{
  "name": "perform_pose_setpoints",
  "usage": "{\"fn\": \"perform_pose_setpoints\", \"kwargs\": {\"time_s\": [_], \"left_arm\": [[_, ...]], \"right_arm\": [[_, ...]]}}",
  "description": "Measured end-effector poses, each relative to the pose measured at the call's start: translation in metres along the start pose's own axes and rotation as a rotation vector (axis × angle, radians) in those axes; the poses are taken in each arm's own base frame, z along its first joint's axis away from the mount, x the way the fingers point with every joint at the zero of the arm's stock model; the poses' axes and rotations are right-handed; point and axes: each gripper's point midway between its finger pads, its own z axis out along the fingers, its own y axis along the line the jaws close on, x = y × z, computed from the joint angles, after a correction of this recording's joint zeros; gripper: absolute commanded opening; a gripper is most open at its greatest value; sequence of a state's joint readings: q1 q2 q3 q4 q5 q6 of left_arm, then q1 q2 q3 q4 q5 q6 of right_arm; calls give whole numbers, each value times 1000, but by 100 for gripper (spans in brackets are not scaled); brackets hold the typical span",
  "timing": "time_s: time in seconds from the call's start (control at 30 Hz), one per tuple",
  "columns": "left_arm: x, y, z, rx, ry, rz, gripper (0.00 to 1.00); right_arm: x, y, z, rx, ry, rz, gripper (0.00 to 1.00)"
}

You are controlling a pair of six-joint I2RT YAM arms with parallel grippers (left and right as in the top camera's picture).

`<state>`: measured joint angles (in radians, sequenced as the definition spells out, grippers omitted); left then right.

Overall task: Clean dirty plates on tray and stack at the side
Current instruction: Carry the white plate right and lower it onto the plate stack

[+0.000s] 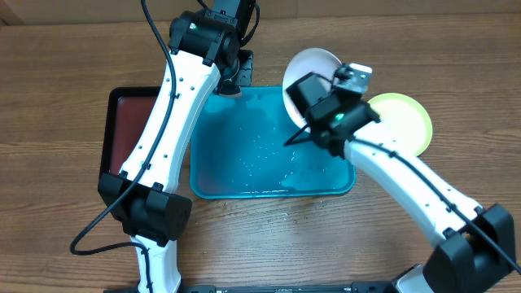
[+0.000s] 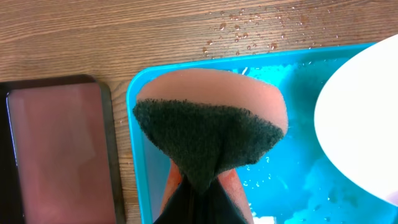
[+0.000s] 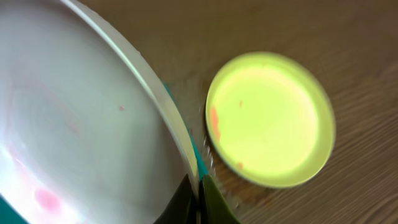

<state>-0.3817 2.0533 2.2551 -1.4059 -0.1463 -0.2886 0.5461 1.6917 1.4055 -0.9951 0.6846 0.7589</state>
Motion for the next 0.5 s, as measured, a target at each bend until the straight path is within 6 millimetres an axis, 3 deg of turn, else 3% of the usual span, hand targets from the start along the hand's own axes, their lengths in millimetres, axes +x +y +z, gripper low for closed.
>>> {"fn": "perform_pose_setpoints", "kwargs": {"time_s": [0.07, 0.2, 0.27, 0.37, 0.43, 0.5], "left_arm": [[0, 0, 0, 0, 0, 0, 4], [0, 0, 0, 1, 0, 0, 4], [0, 0, 0, 1, 0, 0, 4], [0, 0, 0, 1, 0, 0, 4], [0, 0, 0, 1, 0, 0, 4], [0, 0, 0, 1, 0, 0, 4]], "right_arm": [[19, 9, 21, -53, 124, -12, 4], [52, 45, 38, -218, 294, -93, 4], [70, 66, 37, -326, 375, -151, 4], [88, 96, 21, -534, 467, -226, 4], [93, 104, 12, -603, 503, -237, 4], [93, 99, 13, -633, 565, -189, 4]]}}
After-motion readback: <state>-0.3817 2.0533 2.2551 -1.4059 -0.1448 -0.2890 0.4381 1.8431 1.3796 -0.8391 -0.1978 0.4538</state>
